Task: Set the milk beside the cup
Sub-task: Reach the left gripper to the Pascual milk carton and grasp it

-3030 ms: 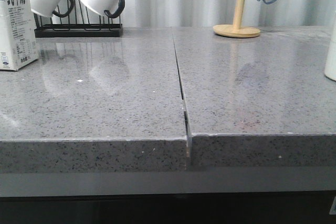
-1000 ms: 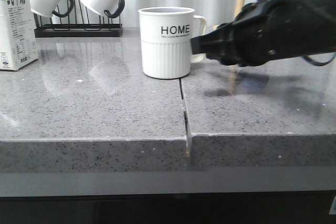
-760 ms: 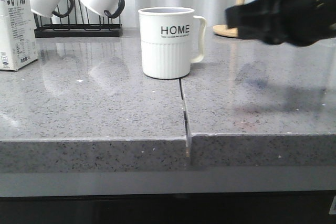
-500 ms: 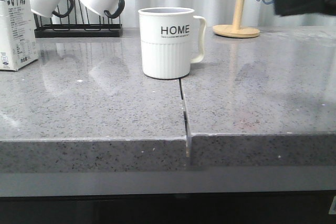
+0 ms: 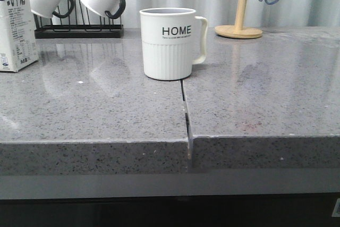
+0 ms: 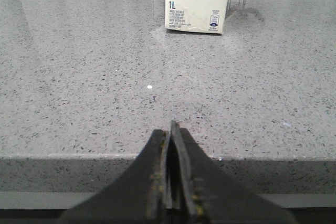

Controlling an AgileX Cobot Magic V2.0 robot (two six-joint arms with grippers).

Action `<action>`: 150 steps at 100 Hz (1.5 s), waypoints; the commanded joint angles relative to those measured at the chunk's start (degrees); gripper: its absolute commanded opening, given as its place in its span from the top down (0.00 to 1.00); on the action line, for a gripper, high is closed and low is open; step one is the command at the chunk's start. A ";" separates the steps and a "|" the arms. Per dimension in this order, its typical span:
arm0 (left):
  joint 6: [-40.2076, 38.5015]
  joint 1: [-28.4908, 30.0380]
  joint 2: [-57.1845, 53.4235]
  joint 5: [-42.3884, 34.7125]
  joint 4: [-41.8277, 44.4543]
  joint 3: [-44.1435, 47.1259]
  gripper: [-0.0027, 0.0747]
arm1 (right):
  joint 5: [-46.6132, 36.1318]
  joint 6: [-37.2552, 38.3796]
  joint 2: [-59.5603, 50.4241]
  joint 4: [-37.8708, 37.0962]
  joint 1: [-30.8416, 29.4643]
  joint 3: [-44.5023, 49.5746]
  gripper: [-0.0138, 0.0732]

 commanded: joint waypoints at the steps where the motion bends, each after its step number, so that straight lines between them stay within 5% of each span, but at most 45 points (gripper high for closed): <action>1: -0.53 -0.15 -1.69 -4.45 -0.56 2.40 0.99 | -1.34 -0.41 -3.94 -0.41 -0.21 -0.30 0.86; 30: -0.53 -0.15 -1.69 -9.54 -0.56 2.40 0.99 | -1.22 -0.41 -14.88 -0.41 -0.21 5.59 0.86; 60: -0.53 -0.15 -1.60 -26.91 -0.90 1.53 0.99 | -0.47 -0.41 -15.19 -0.41 -0.21 6.89 0.86; 98: -0.43 -0.15 12.89 -8.80 2.09 -18.72 0.99 | -0.47 -0.41 -15.19 -0.41 -0.21 6.89 0.86; 110: -0.43 -0.15 18.50 -8.80 2.09 -23.28 0.77 | -0.47 -0.41 -15.19 -0.41 -0.21 6.89 0.86; 122: -0.43 -0.15 22.90 -9.32 2.09 -25.36 0.25 | -0.47 -0.41 -15.19 -0.41 -0.21 6.89 0.86; 129: -0.43 -0.05 25.21 -10.19 2.09 -25.48 0.03 | -0.47 -0.41 -15.19 -0.41 -0.21 6.89 0.86; 150: -0.43 -0.05 32.07 -17.03 1.79 -25.48 0.15 | -0.47 -0.41 -15.19 -0.41 -0.21 6.89 0.86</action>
